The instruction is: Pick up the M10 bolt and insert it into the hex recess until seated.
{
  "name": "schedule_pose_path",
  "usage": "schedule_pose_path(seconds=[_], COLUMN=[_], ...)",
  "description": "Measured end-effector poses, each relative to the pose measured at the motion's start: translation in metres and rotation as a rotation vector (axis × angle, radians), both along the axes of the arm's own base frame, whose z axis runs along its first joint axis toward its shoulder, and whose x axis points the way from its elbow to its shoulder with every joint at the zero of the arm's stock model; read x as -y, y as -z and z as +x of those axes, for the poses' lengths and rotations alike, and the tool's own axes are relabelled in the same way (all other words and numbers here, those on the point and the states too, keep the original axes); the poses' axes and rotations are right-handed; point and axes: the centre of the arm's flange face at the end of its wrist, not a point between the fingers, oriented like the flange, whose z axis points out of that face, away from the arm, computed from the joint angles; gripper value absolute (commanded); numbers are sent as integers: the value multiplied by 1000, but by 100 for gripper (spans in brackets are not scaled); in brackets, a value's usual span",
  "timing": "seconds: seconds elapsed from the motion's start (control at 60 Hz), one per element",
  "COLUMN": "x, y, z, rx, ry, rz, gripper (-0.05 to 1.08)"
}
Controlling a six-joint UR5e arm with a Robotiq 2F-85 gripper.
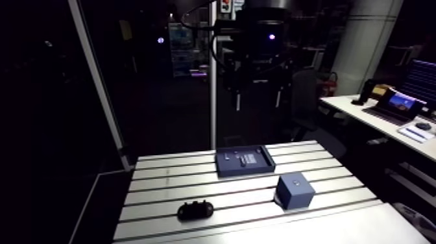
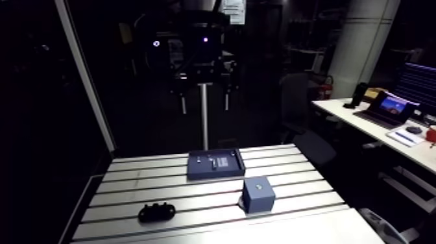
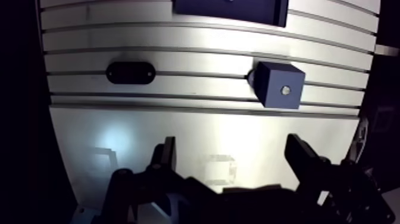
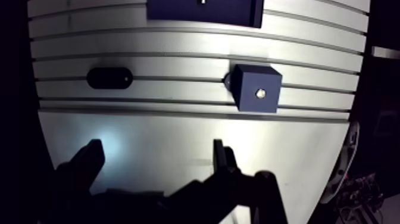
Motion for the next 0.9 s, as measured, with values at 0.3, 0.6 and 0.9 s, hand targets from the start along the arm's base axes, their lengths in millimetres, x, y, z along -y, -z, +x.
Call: schedule_pose_path(seconds=[0.3, 0.6, 0.9], x=[37, 58, 60], y=[-43, -73, -72], z=[10, 17, 16], rx=[-8, -20, -20], ry=[-29, -54, -62], rz=[-23, -26, -25], gripper=[1, 1, 1])
